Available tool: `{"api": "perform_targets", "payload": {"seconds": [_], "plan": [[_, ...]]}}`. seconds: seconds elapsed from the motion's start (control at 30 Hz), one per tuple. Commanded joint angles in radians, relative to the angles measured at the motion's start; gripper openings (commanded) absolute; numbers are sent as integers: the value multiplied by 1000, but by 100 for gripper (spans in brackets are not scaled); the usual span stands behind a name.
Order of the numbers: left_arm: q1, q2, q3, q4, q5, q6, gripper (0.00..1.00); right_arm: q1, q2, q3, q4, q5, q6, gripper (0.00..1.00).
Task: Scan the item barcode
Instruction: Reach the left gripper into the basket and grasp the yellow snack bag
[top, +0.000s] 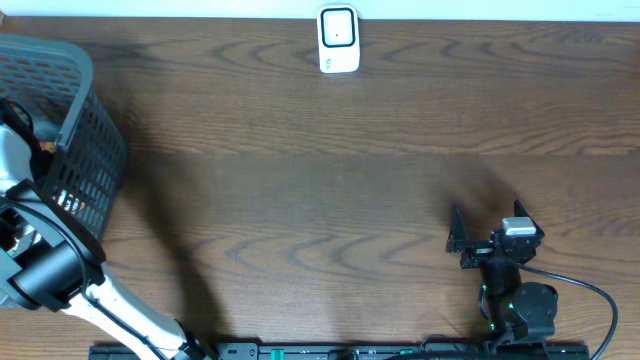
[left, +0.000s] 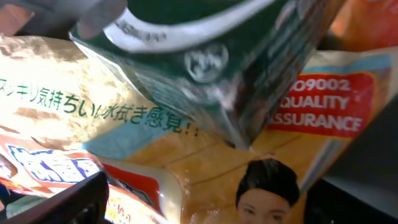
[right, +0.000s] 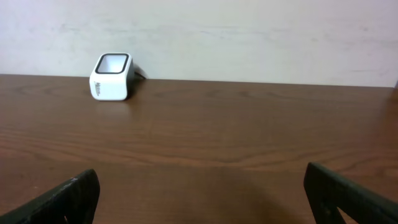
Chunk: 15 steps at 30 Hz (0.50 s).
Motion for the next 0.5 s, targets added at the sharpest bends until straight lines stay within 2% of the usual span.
{"api": "perform_targets", "payload": {"seconds": [0.0, 0.1, 0.2, 0.23, 0.4, 0.47], "plan": [[1, 7, -69, 41, -26, 47, 77, -3, -6, -3, -3, 4, -7, 99], [1, 7, -98, 48, -26, 46, 54, -3, -6, -3, -3, 4, -7, 99], [1, 4, -98, 35, -25, 46, 23, -3, -6, -3, -3, 4, -7, 99], [1, 1, -97, 26, -25, 46, 9, -3, -6, -3, -3, 4, -7, 99], [0, -77, -71, -35, -24, 25, 7, -3, -6, -3, -3, 4, -7, 99], [0, -177, -69, -42, -24, -51, 7, -3, -6, -3, -3, 4, -7, 99]]}}
